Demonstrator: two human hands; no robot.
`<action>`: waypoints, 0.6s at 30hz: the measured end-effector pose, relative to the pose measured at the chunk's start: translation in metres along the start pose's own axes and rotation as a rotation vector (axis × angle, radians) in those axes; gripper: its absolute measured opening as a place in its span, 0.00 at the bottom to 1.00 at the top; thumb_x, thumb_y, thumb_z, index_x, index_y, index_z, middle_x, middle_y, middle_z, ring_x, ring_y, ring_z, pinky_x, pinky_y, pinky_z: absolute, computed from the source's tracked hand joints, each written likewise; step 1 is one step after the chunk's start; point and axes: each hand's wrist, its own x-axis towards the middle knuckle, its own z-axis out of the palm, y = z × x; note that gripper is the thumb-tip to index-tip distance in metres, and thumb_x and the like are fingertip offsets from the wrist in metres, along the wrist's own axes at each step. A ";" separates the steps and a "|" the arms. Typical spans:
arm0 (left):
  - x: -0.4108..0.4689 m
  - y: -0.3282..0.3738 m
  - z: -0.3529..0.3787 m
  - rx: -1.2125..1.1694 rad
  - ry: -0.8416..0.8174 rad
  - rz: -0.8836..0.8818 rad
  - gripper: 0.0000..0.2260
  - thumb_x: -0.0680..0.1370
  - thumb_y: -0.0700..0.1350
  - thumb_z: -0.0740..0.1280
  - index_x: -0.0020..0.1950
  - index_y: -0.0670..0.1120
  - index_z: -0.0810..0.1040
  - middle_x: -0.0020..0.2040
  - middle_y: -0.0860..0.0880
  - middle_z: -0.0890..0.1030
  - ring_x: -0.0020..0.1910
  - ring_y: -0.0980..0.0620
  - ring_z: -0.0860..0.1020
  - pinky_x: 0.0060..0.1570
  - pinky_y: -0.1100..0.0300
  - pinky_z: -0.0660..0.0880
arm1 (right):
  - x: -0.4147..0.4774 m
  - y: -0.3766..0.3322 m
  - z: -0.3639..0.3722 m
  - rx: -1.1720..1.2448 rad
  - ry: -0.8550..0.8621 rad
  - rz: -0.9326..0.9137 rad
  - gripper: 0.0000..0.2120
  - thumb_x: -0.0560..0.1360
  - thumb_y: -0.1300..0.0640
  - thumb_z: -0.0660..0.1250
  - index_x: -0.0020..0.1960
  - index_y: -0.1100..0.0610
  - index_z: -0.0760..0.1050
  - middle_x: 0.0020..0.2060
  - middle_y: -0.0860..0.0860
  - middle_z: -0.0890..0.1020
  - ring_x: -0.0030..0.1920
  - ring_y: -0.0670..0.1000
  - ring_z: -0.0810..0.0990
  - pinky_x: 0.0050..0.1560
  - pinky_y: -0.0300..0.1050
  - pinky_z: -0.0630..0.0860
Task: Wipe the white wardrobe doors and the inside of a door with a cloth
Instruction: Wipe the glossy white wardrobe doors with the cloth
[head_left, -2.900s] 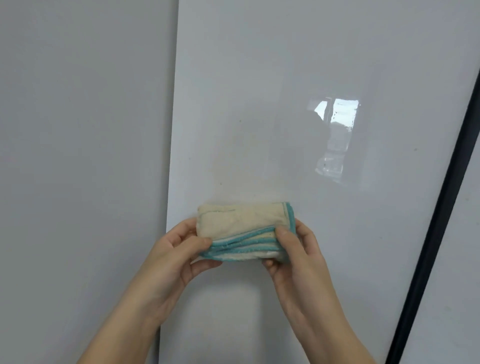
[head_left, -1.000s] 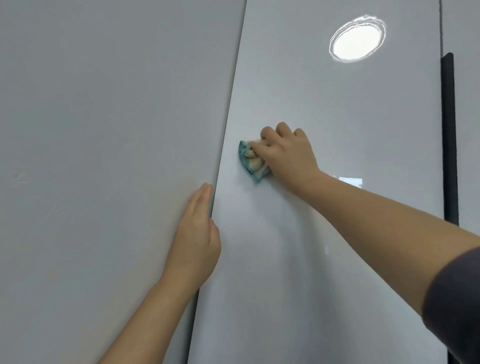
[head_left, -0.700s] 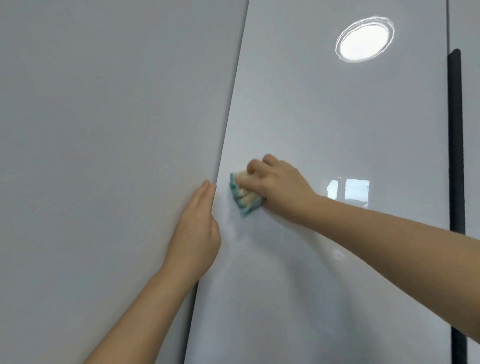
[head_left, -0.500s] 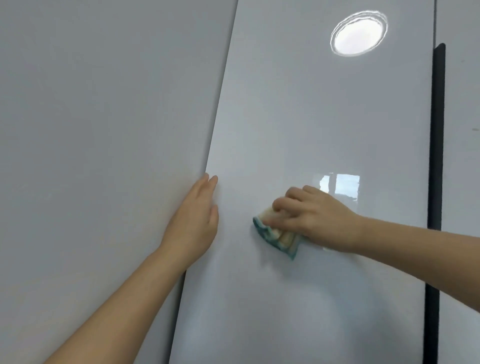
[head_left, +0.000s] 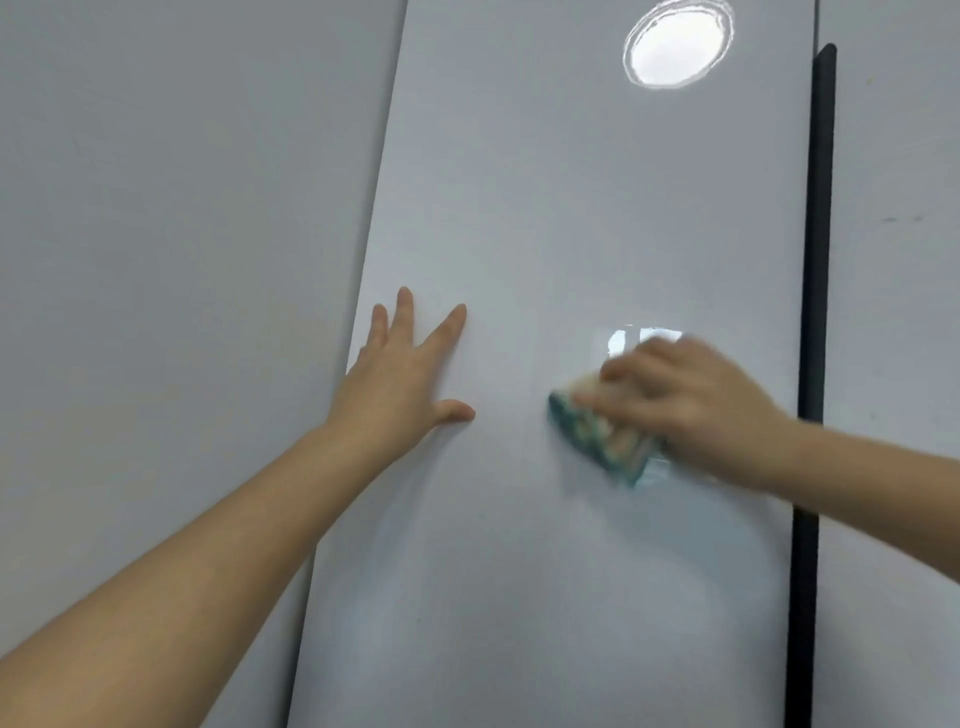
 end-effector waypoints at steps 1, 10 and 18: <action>0.001 0.001 0.002 0.005 0.001 -0.001 0.44 0.73 0.60 0.71 0.78 0.64 0.43 0.80 0.49 0.36 0.79 0.44 0.39 0.71 0.44 0.62 | 0.003 0.018 -0.006 -0.022 0.029 0.105 0.23 0.70 0.67 0.64 0.63 0.52 0.76 0.50 0.58 0.79 0.42 0.61 0.76 0.38 0.53 0.73; 0.002 -0.003 0.004 0.054 0.022 -0.009 0.43 0.73 0.62 0.69 0.77 0.65 0.42 0.79 0.50 0.36 0.79 0.45 0.40 0.67 0.44 0.67 | -0.058 -0.046 -0.008 -0.038 -0.024 0.001 0.17 0.79 0.66 0.57 0.65 0.54 0.73 0.52 0.55 0.80 0.45 0.58 0.74 0.44 0.51 0.71; 0.000 -0.004 0.004 0.073 0.044 -0.003 0.42 0.73 0.63 0.68 0.77 0.64 0.43 0.80 0.50 0.38 0.79 0.46 0.41 0.64 0.42 0.70 | -0.027 0.039 -0.031 -0.168 0.045 0.236 0.19 0.73 0.66 0.63 0.61 0.55 0.80 0.51 0.59 0.81 0.46 0.62 0.76 0.41 0.54 0.73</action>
